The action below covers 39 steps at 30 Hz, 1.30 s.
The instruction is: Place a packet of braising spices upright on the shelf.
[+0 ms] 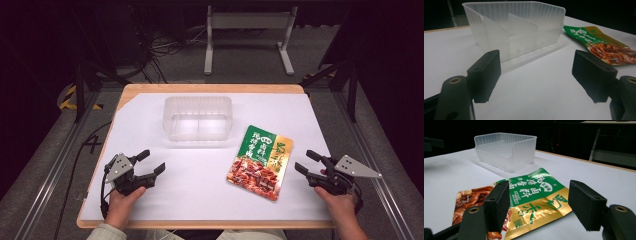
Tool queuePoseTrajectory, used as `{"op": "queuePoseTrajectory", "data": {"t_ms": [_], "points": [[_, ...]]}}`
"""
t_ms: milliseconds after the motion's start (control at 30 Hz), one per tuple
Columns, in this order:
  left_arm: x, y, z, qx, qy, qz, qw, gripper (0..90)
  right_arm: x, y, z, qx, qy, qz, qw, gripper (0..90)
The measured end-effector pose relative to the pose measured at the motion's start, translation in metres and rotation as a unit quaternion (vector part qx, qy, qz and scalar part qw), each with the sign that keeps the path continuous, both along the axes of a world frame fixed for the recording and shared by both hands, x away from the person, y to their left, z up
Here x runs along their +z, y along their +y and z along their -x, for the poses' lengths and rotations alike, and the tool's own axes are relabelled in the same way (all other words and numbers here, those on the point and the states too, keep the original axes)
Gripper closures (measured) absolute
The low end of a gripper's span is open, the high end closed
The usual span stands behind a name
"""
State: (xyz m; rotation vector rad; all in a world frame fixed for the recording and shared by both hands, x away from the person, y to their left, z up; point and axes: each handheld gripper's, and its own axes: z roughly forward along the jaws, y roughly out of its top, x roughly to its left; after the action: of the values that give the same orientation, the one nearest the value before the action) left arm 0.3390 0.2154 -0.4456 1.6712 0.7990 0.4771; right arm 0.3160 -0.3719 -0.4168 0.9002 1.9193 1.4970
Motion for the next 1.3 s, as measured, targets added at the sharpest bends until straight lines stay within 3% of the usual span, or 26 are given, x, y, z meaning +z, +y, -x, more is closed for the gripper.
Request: {"op": "queuePoseTrajectory", "data": {"t_ms": [133, 167, 367, 600, 867, 1100, 1300], "points": [[0.004, -0.001, 0.002, -0.005, -0.011, 0.000, 0.9999, 22.8, 0.000, 0.003, 0.000, 0.006, 0.002, 0.009, 0.9999, 33.5], [0.005, -0.001, 0.001, -0.004, -0.007, -0.003, 1.0000, 14.6, 0.000, 0.004, 0.000, 0.007, 0.001, 0.011, 0.9999, 33.0], [0.007, 0.001, 0.003, 0.004, -0.016, 0.001, 0.9999, 13.7, 0.000, 0.003, -0.003, 0.007, 0.018, 0.000, 0.9998, 32.1], [0.006, 0.001, 0.002, -0.005, -0.013, 0.005, 0.9999, 15.8, 0.008, 0.006, -0.010, 0.009, 0.020, 0.012, 0.9997, 30.6], [0.005, 0.000, 0.001, -0.016, -0.006, 0.021, 0.9996, 17.3, 0.017, 0.009, -0.035, -0.001, 0.034, 0.011, 0.9994, 28.4], [0.004, -0.003, 0.000, -0.026, -0.001, 0.011, 0.9996, 16.9, 0.028, 0.010, -0.061, -0.001, 0.063, 0.006, 0.9980, 26.3], [0.004, -0.003, 0.001, -0.021, -0.007, 0.006, 0.9997, 16.4, 0.031, 0.015, -0.078, 0.002, 0.071, 0.007, 0.9974, 25.1]]}}
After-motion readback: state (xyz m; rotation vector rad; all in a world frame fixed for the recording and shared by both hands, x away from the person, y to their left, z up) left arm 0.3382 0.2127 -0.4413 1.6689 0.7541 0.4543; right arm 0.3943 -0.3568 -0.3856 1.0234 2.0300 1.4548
